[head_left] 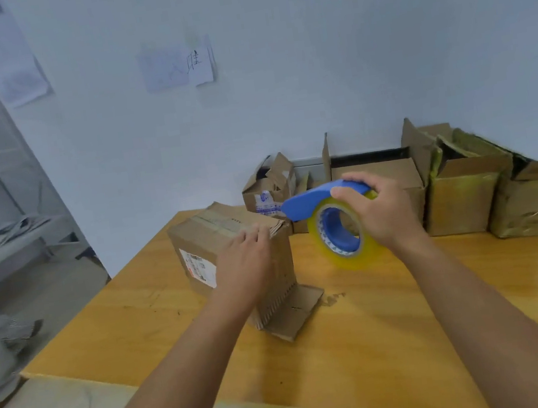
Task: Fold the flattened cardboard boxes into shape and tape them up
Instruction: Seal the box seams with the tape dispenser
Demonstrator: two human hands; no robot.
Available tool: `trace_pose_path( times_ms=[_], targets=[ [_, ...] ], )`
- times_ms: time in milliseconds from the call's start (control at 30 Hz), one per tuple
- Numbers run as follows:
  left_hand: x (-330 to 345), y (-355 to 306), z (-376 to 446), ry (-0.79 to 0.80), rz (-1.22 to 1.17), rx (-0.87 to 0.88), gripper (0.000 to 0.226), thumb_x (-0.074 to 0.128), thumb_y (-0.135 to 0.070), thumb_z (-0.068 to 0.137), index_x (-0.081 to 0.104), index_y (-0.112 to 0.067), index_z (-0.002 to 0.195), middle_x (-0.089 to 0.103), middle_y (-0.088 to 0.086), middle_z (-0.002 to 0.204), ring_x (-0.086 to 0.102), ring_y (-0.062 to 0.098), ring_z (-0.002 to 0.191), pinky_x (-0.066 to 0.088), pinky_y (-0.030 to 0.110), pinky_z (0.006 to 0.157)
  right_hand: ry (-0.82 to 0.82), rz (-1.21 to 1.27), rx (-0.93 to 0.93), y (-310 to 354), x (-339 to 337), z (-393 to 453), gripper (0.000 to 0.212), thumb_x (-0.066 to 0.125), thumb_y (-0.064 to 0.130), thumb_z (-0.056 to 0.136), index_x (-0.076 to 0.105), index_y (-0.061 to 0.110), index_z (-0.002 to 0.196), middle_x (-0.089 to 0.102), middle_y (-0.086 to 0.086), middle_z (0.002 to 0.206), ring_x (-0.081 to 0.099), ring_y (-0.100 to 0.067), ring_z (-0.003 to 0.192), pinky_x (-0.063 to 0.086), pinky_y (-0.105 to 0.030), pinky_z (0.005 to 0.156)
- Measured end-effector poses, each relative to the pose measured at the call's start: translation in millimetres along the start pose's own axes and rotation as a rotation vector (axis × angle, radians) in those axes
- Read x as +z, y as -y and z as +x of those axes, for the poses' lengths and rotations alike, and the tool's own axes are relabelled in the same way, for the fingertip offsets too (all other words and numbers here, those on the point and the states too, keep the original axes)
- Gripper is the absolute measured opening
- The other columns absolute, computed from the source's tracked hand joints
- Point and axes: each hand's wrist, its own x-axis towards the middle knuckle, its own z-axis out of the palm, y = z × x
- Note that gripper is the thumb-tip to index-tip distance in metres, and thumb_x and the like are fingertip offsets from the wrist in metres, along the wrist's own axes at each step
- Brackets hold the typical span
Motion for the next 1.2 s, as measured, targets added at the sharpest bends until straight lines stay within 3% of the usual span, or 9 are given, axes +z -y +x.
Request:
trace_pose_path(
  times_ms=[100,267,433,633,767,900,1033,1133,1200],
  targets=[
    [3,2,-5,0.028,0.040,-0.009,0.059,0.049,-0.039,0.100,0.026,-0.019,0.151,0.033,0.012,0.156,0.033,0.027,0.141,0.032,0.038,0.112,-0.014,0.017,-0.006,3,7,0,0.022,0.071,0.044,0.088,0.066,0.038,0.109,0.066,0.014,0.105,0.060,-0.002,0.094,0.046,-0.019,0.075],
    [1,14,-8,-0.003,0.024,0.044,0.055,0.055,-0.035,0.096,0.032,-0.022,0.144,0.045,0.003,0.143,0.045,0.022,0.128,0.042,0.032,0.099,-0.025,0.049,-0.023,7,17,0,0.024,0.071,0.048,0.087,0.065,0.041,0.110,0.064,0.019,0.105,0.062,-0.005,0.096,0.048,-0.020,0.074],
    [2,51,-21,0.031,0.020,0.044,0.066,0.058,-0.042,0.094,0.025,-0.025,0.148,0.032,0.003,0.157,0.032,0.021,0.142,0.031,0.034,0.113,-0.006,0.122,-0.041,21,29,8,0.030,0.068,0.054,0.082,0.065,0.042,0.110,0.063,0.023,0.105,0.062,0.002,0.096,0.047,-0.016,0.074],
    [1,80,-21,0.006,-0.027,0.099,0.056,0.060,-0.042,0.092,0.033,-0.028,0.139,0.047,-0.005,0.147,0.043,0.014,0.132,0.033,0.028,0.103,0.060,0.240,-0.059,37,62,12,0.024,0.073,0.038,0.089,0.068,0.036,0.112,0.064,0.020,0.111,0.062,-0.001,0.102,0.051,-0.019,0.084],
    [8,104,-24,0.039,-0.016,0.057,0.066,0.053,-0.050,0.097,0.024,-0.033,0.154,0.029,-0.002,0.160,0.027,0.022,0.145,0.026,0.037,0.114,0.113,0.310,-0.076,45,79,16,0.028,0.073,0.028,0.091,0.069,0.027,0.118,0.064,0.018,0.111,0.062,0.012,0.094,0.049,-0.007,0.073],
    [13,111,-26,-0.069,-0.088,0.099,0.057,0.060,-0.037,0.096,0.041,-0.029,0.149,0.050,-0.001,0.148,0.046,0.022,0.134,0.035,0.038,0.108,0.194,0.319,-0.092,52,96,23,0.025,0.071,0.026,0.093,0.066,0.033,0.117,0.062,0.020,0.114,0.061,0.014,0.095,0.049,-0.007,0.074],
    [24,123,-26,-0.075,-0.186,0.081,0.052,0.044,-0.045,0.103,0.039,-0.027,0.151,0.039,-0.001,0.155,0.032,0.021,0.142,0.024,0.039,0.115,0.258,0.319,-0.099,55,113,33,0.023,0.070,0.030,0.093,0.065,0.044,0.111,0.062,0.024,0.114,0.061,0.012,0.098,0.052,-0.011,0.078],
    [26,125,-26,-0.138,-0.261,0.089,0.044,0.055,-0.034,0.100,0.053,-0.021,0.143,0.055,0.007,0.137,0.049,0.030,0.125,0.043,0.042,0.099,0.272,0.319,-0.075,55,124,40,0.026,0.069,0.032,0.094,0.067,0.039,0.118,0.064,0.015,0.121,0.064,0.004,0.101,0.055,-0.017,0.081],
    [29,125,-25,-0.195,-0.326,0.051,0.039,0.062,-0.036,0.097,0.060,-0.016,0.130,0.064,0.003,0.122,0.057,0.026,0.111,0.045,0.038,0.090,0.260,0.341,-0.069,57,131,44,0.027,0.068,0.030,0.094,0.067,0.036,0.120,0.064,0.011,0.122,0.065,0.003,0.099,0.054,-0.016,0.077]
  ],
)
